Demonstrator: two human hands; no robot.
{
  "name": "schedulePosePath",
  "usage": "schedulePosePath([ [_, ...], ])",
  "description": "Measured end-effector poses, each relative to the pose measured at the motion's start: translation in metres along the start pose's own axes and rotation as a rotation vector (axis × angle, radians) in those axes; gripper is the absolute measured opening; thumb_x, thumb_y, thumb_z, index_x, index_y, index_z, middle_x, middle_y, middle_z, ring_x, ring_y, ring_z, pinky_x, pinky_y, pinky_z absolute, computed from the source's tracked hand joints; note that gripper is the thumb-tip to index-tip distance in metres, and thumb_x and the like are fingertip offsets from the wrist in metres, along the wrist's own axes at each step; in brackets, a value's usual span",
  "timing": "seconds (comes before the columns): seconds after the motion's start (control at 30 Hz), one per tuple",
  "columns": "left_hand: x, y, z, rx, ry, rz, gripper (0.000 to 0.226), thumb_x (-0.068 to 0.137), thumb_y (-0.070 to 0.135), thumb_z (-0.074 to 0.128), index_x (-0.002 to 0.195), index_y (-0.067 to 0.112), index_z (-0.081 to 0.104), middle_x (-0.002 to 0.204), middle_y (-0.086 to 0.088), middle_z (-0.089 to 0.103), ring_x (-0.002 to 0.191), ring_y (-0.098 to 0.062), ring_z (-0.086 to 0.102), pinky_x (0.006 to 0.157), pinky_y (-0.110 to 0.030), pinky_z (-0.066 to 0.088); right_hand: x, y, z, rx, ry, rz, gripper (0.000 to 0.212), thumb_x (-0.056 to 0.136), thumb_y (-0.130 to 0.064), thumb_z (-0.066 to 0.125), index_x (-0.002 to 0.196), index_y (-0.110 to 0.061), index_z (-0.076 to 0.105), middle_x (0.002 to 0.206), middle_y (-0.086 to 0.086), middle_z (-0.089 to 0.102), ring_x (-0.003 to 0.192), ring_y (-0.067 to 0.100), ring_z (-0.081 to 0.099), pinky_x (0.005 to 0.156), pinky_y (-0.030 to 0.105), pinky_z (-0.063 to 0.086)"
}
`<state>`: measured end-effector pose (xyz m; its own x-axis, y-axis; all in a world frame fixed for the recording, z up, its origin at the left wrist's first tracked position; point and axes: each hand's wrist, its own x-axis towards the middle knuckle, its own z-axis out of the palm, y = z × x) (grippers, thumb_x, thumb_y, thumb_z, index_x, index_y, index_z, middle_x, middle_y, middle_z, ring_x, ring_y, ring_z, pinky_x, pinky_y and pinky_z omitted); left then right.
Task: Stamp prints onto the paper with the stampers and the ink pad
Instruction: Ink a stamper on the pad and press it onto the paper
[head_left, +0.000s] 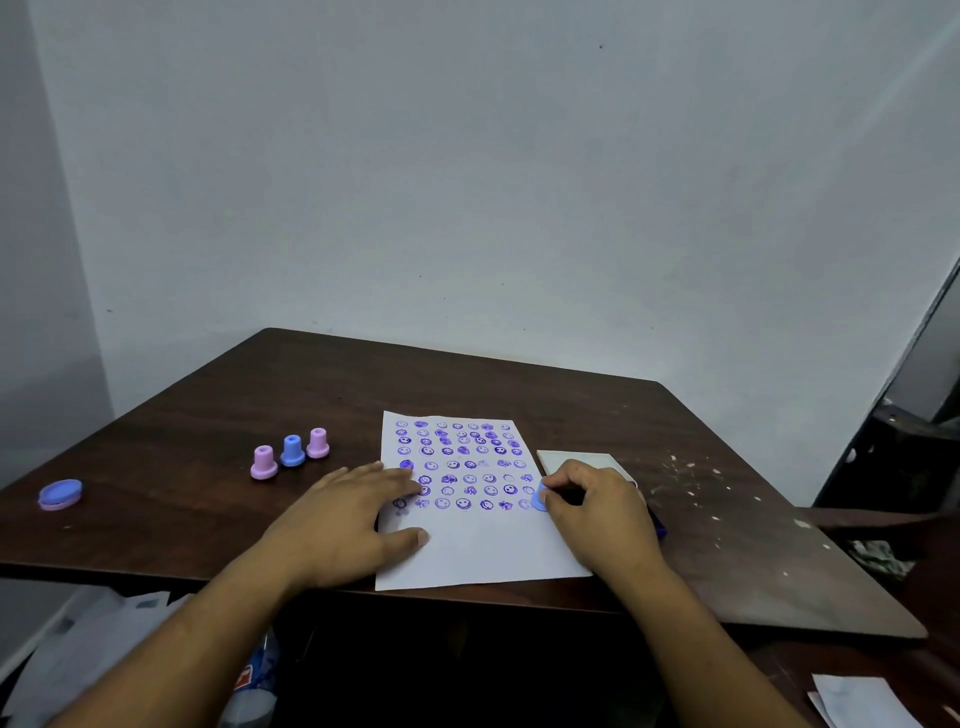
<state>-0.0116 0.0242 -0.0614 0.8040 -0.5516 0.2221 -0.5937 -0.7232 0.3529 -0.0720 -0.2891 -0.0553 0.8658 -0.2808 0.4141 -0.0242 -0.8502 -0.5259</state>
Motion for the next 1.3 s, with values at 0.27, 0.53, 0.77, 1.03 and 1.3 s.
schedulePosePath([
  [0.27,-0.002,0.002,-0.004,-0.011,0.001,0.004,0.075,0.080,0.075,0.048,0.147,0.042,0.046,0.157,0.023,0.038,0.147,0.004,0.023,0.122,-0.031,0.020,-0.004,-0.004,-0.002,-0.021,-0.002,-0.034,0.002,0.093,-0.037,0.075,0.095,-0.038,0.076,0.091,-0.017,0.076,0.093,0.005,0.066,0.085,0.036,0.056],
  [0.53,-0.002,0.004,-0.004,0.005,-0.012,-0.005,0.074,0.080,0.074,0.049,0.147,0.043,0.045,0.159,0.023,0.036,0.149,0.001,0.022,0.123,-0.034,0.019,-0.004,0.003,-0.008,0.302,0.223,0.123,0.013,0.091,-0.031,0.081,0.091,-0.041,0.072,0.093,-0.020,0.077,0.092,-0.007,0.070,0.079,0.027,0.058],
  [0.77,-0.001,0.004,-0.004,-0.002,-0.014,-0.006,0.078,0.076,0.078,0.045,0.146,0.045,0.046,0.158,0.025,0.036,0.149,0.001,0.022,0.123,-0.033,0.019,-0.004,0.002,-0.008,0.285,0.211,0.120,0.013,0.091,-0.030,0.081,0.091,-0.039,0.073,0.093,-0.021,0.077,0.092,-0.008,0.069,0.077,0.024,0.057],
  [1.03,-0.002,0.005,-0.005,0.001,-0.028,-0.020,0.076,0.077,0.077,0.045,0.147,0.046,0.044,0.160,0.025,0.032,0.151,-0.001,0.020,0.123,-0.034,0.018,-0.001,-0.015,-0.007,0.221,0.135,0.034,0.012,0.093,-0.033,0.079,0.090,-0.042,0.071,0.099,-0.020,0.076,0.090,-0.004,0.068,0.072,0.023,0.056],
  [1.3,-0.003,0.004,-0.004,-0.009,-0.040,-0.007,0.071,0.083,0.075,0.045,0.148,0.046,0.043,0.159,0.027,0.033,0.149,0.004,0.019,0.125,-0.036,0.014,0.035,-0.083,0.015,0.192,-0.001,-0.118,0.008,0.094,-0.039,0.077,0.093,-0.036,0.070,0.100,-0.015,0.075,0.093,0.007,0.070,0.083,0.041,0.061],
])
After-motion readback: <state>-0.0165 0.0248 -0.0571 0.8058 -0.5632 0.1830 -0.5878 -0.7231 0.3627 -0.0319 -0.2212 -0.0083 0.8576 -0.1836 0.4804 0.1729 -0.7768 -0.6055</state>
